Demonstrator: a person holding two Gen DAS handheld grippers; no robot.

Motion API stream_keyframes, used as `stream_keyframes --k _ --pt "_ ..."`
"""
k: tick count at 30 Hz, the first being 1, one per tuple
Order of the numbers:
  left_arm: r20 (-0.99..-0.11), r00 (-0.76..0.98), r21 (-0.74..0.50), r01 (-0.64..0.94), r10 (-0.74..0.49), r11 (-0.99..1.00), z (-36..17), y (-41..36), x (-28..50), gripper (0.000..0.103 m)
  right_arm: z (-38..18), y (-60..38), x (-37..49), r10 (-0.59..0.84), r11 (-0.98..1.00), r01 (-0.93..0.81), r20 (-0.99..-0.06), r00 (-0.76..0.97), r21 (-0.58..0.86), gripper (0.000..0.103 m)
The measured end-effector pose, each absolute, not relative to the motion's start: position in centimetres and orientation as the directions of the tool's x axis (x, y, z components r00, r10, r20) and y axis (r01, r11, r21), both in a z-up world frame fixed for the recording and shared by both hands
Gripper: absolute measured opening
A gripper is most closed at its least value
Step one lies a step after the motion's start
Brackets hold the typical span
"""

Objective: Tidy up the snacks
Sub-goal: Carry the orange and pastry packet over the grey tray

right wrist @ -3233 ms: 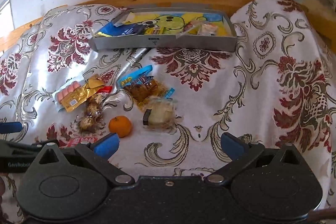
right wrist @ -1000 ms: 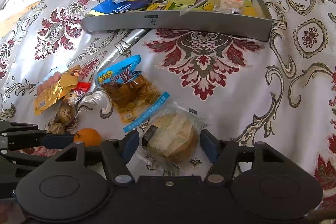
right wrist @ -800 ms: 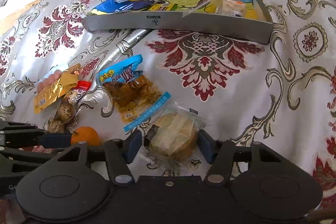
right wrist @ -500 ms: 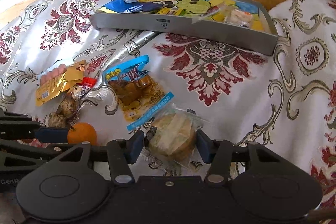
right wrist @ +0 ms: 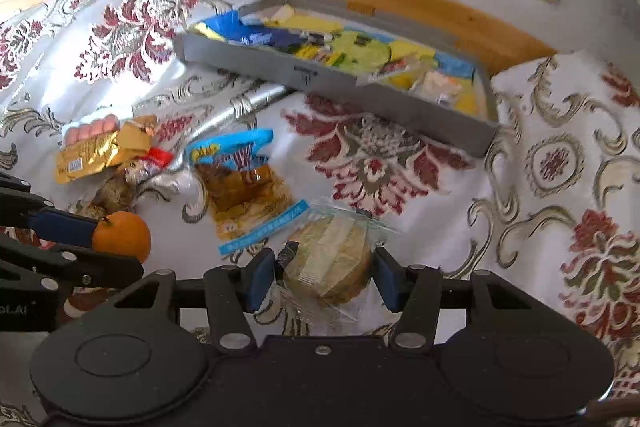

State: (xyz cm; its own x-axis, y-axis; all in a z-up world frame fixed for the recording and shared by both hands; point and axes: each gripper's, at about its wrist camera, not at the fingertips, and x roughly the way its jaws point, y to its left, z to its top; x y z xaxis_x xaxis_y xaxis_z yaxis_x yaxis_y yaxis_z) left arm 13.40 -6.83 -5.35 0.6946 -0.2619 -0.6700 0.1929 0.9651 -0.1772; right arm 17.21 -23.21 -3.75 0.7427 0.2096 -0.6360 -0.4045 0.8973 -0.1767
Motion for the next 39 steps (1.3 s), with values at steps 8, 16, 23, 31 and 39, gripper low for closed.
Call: stream_keyframes --k 8,16,23,31,39 --pt "-0.625 0.742 -0.169 0.173 -0.241 0.970 -3.5 -7.0 14.5 0.038 -2.0 -22.5 16.4 0.232 0.884 -0.398 -0.507 0.830 -0.246 0.055" --pt "-0.610 0.763 -0.150 0.153 -0.213 0.977 0.8 -6.9 19.5 0.038 -0.9 -23.4 18.5 0.218 0.908 -0.325 -0.364 0.906 -0.265 0.055" --pt "-0.573 0.807 -0.102 0.103 -0.143 0.990 4.6 -7.5 25.2 0.038 -0.3 -25.5 22.4 0.163 0.949 -0.211 -0.210 0.964 -0.232 0.055" --pt "-0.588 0.801 -0.154 0.025 -0.112 0.988 4.7 -9.1 31.5 0.038 -0.2 -27.7 27.5 0.105 0.968 -0.135 -0.146 0.984 -0.211 0.056" --pt "-0.611 0.782 -0.170 0.020 -0.121 0.985 1.5 -11.2 35.3 0.038 -1.2 -29.7 31.1 0.071 0.982 -0.107 -0.221 0.973 -0.158 0.056"
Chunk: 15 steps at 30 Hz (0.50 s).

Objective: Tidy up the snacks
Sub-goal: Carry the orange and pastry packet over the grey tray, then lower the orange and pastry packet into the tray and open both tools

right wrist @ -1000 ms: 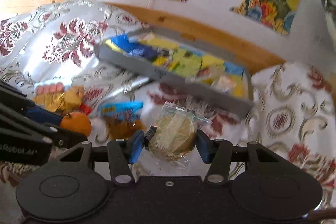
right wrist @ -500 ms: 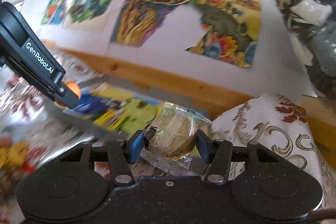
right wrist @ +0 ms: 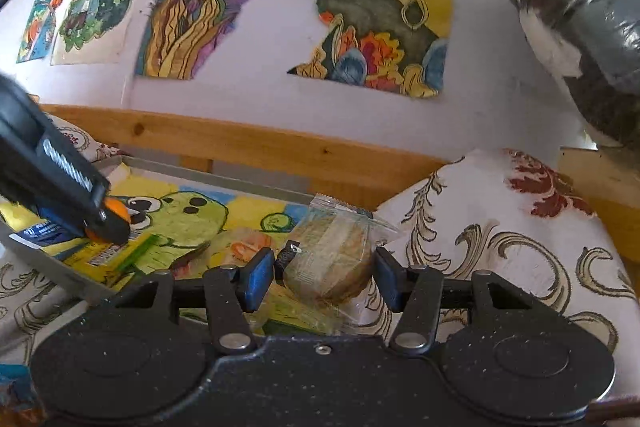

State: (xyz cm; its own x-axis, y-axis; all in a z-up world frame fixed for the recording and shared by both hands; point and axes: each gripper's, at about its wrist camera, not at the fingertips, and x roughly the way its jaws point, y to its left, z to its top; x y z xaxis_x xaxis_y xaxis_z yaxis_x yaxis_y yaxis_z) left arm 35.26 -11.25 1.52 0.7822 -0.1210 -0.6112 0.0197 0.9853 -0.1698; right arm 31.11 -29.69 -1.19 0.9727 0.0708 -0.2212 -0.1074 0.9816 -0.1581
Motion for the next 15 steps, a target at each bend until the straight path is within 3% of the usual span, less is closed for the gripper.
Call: stream_keyframes --k 8,15 --pt "-0.617 0.777 -0.176 0.019 -0.126 0.984 -0.4 -12.2 36.1 0.038 -1.9 -29.6 32.2 0.092 0.982 -0.133 -0.276 0.957 -0.137 0.058" --pt "-0.614 0.781 -0.167 0.016 -0.117 0.986 -0.1 -12.3 36.0 0.039 -2.0 -29.2 32.2 0.100 0.980 -0.143 -0.276 0.956 -0.141 0.072"
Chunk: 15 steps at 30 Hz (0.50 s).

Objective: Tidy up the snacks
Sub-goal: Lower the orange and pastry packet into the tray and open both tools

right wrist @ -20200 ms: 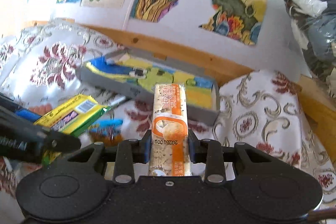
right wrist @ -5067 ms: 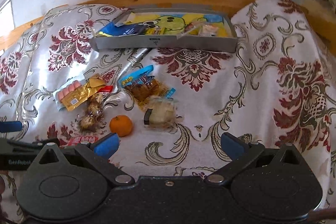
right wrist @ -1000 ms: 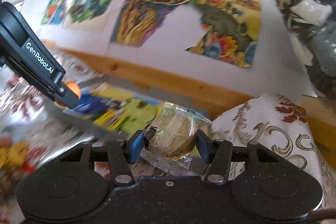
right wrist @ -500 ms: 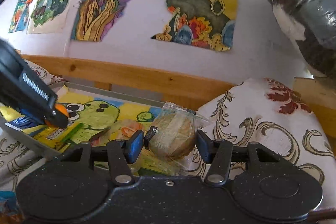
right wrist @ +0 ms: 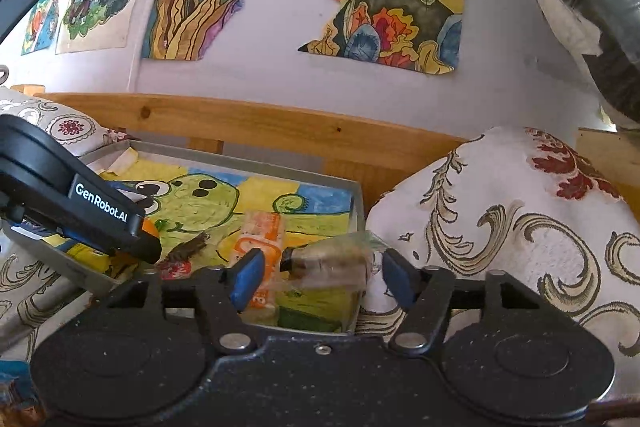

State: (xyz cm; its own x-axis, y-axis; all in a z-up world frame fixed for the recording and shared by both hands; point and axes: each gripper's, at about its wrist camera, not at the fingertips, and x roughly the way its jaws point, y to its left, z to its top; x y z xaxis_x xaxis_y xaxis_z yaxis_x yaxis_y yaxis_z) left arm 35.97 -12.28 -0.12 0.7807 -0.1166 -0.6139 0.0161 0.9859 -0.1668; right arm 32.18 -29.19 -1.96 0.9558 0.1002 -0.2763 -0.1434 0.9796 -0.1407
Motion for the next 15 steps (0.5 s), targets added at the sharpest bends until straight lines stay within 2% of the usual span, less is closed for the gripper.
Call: stream_keyframes --k 2,8,13,15 --pt "-0.607 0.786 -0.167 0.016 -0.116 0.986 0.0 -12.3 35.8 0.042 -1.9 -29.2 32.1 0.100 0.979 -0.143 -0.271 0.957 -0.143 0.075" --pt "-0.588 0.802 -0.167 0.013 -0.110 0.986 0.6 -12.1 35.2 0.062 -1.4 -29.3 31.8 0.085 0.982 -0.125 -0.255 0.963 -0.145 0.087" --pt "-0.554 0.829 -0.174 -0.028 -0.075 0.984 1.6 -11.4 34.0 0.088 -0.6 -29.4 31.1 0.068 0.985 -0.102 -0.228 0.971 -0.140 0.101" --pt "-0.532 0.845 -0.179 -0.045 -0.058 0.983 2.0 -11.0 33.3 0.095 -0.1 -29.4 30.7 0.065 0.987 -0.094 -0.213 0.975 -0.129 0.102"
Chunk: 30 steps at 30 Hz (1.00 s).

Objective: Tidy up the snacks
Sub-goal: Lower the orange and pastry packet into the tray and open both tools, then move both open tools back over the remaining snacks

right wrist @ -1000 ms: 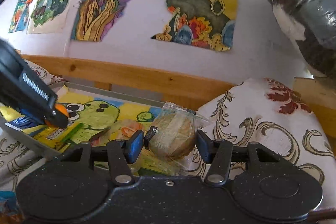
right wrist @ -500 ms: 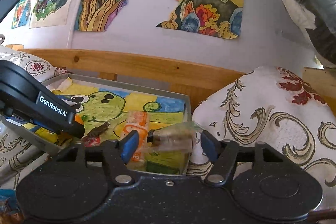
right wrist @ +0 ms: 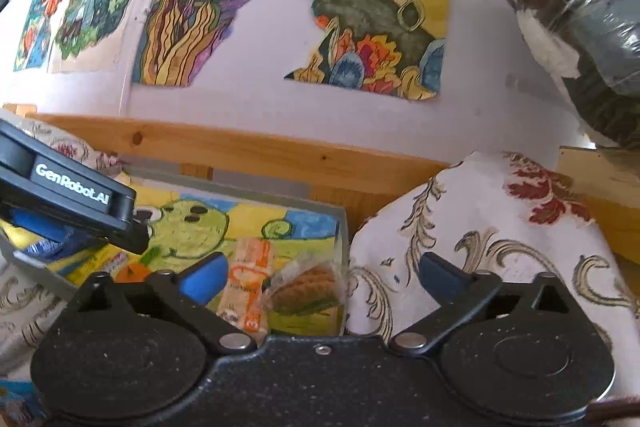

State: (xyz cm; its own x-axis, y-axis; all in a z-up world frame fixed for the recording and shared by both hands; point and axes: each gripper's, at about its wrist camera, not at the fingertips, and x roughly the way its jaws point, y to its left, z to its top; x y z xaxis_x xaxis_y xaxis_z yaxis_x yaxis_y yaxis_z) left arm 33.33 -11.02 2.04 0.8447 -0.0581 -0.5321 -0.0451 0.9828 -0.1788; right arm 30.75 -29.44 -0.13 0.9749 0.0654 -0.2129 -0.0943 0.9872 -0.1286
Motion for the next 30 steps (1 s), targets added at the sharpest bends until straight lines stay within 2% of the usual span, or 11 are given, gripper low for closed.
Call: stream_keyframes --k 1,4,11,16,30 --pt "-0.522 0.852 -0.183 -0.056 -0.048 0.982 2.3 -10.8 33.0 0.099 0.1 -29.4 30.5 0.066 0.988 -0.093 -0.205 0.976 -0.125 0.102" --pt "-0.497 0.868 -0.195 -0.090 -0.020 0.977 2.8 -10.1 31.9 0.102 0.8 -29.3 29.8 0.065 0.987 -0.091 -0.188 0.980 -0.132 0.102" --pt "-0.464 0.885 -0.157 -0.130 0.043 0.979 3.7 -8.4 28.6 0.102 2.4 -29.0 27.2 0.078 0.990 -0.093 -0.134 0.988 -0.108 0.102" --pt "-0.471 0.879 -0.134 -0.154 0.073 0.979 3.7 -7.0 25.5 0.102 3.1 -28.6 24.2 0.097 0.989 -0.107 -0.107 0.989 -0.097 0.102" --pt "-0.488 0.863 -0.131 -0.222 0.132 0.966 1.9 -3.1 17.2 0.102 3.6 -26.4 17.3 0.176 0.981 -0.189 -0.203 0.963 -0.049 0.102"
